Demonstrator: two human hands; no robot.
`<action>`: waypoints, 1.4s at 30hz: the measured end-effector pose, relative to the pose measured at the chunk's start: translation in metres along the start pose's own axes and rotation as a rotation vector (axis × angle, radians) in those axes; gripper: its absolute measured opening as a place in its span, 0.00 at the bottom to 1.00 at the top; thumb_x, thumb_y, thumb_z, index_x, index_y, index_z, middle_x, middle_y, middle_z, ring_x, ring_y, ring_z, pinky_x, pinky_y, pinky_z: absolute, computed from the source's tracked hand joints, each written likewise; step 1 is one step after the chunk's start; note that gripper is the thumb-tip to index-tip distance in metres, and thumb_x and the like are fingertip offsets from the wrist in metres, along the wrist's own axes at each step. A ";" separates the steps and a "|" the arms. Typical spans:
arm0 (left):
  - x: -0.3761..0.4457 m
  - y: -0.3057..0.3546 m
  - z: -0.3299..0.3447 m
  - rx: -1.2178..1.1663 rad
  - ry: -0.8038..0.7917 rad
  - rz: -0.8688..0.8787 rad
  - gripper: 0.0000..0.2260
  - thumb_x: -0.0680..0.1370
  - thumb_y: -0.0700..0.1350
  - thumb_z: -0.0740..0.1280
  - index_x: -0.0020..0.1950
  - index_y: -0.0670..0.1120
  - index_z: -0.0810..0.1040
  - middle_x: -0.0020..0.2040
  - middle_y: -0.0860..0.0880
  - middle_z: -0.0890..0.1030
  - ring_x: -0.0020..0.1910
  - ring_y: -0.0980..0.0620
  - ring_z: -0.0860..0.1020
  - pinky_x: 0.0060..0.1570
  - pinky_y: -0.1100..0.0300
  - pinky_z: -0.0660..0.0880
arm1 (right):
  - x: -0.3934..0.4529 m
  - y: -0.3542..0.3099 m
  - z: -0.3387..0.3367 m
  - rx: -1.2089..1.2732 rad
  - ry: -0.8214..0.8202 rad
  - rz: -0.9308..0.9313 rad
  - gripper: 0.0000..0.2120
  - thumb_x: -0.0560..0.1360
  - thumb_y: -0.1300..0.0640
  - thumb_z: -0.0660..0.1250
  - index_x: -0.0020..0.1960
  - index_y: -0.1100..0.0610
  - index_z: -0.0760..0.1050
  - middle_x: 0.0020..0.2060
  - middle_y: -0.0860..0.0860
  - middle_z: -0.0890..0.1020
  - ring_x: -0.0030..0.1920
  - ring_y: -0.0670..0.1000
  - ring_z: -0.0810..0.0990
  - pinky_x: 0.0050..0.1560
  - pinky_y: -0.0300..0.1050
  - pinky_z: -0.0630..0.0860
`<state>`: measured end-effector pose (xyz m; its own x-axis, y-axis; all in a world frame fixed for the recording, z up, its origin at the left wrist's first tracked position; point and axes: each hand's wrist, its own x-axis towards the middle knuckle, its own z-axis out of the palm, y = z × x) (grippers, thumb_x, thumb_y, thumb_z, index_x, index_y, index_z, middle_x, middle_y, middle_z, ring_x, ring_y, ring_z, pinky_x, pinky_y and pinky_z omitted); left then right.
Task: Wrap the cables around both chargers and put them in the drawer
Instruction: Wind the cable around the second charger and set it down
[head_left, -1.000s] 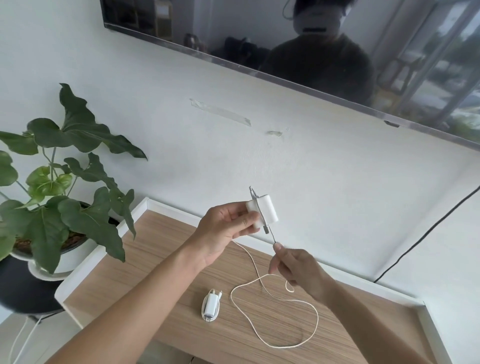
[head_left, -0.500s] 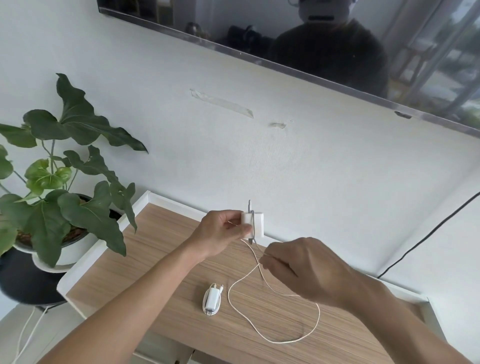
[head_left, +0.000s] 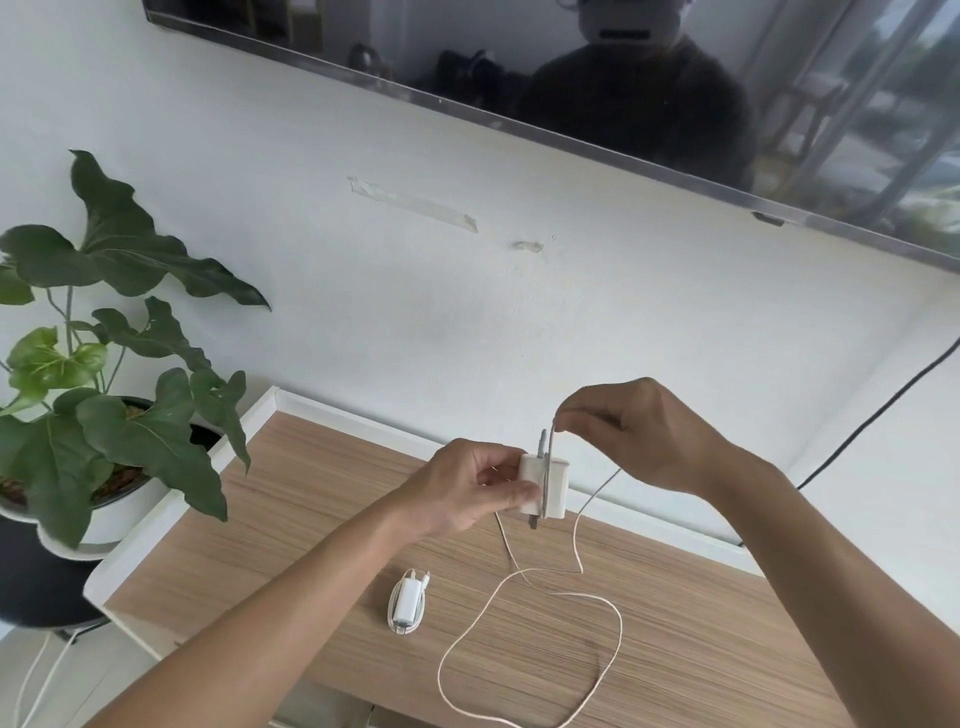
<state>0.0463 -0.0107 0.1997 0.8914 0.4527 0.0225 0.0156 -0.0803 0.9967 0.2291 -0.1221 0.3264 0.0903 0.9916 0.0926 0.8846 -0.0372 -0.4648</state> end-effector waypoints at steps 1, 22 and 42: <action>0.001 0.002 0.002 -0.027 -0.016 0.004 0.12 0.78 0.41 0.74 0.61 0.42 0.83 0.51 0.51 0.87 0.50 0.56 0.84 0.53 0.61 0.79 | 0.001 0.006 -0.001 0.031 0.007 0.027 0.08 0.81 0.53 0.69 0.46 0.49 0.85 0.36 0.44 0.85 0.31 0.43 0.73 0.37 0.37 0.71; -0.005 0.040 0.012 -0.524 0.019 0.165 0.25 0.73 0.51 0.77 0.65 0.39 0.81 0.61 0.36 0.83 0.60 0.39 0.82 0.64 0.48 0.78 | -0.020 0.063 0.043 0.706 -0.115 0.426 0.30 0.68 0.27 0.68 0.34 0.55 0.83 0.28 0.51 0.56 0.31 0.52 0.52 0.33 0.45 0.50; 0.002 0.008 -0.012 -0.575 0.353 0.053 0.18 0.72 0.45 0.75 0.60 0.40 0.84 0.57 0.41 0.86 0.57 0.44 0.83 0.60 0.50 0.81 | -0.073 -0.001 0.074 0.172 -0.245 0.221 0.29 0.83 0.41 0.59 0.32 0.59 0.79 0.20 0.44 0.70 0.23 0.44 0.67 0.31 0.32 0.65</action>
<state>0.0430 0.0005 0.2083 0.6812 0.7321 -0.0004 -0.3550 0.3309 0.8743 0.1874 -0.1849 0.2551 0.1404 0.9629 -0.2304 0.7642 -0.2534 -0.5931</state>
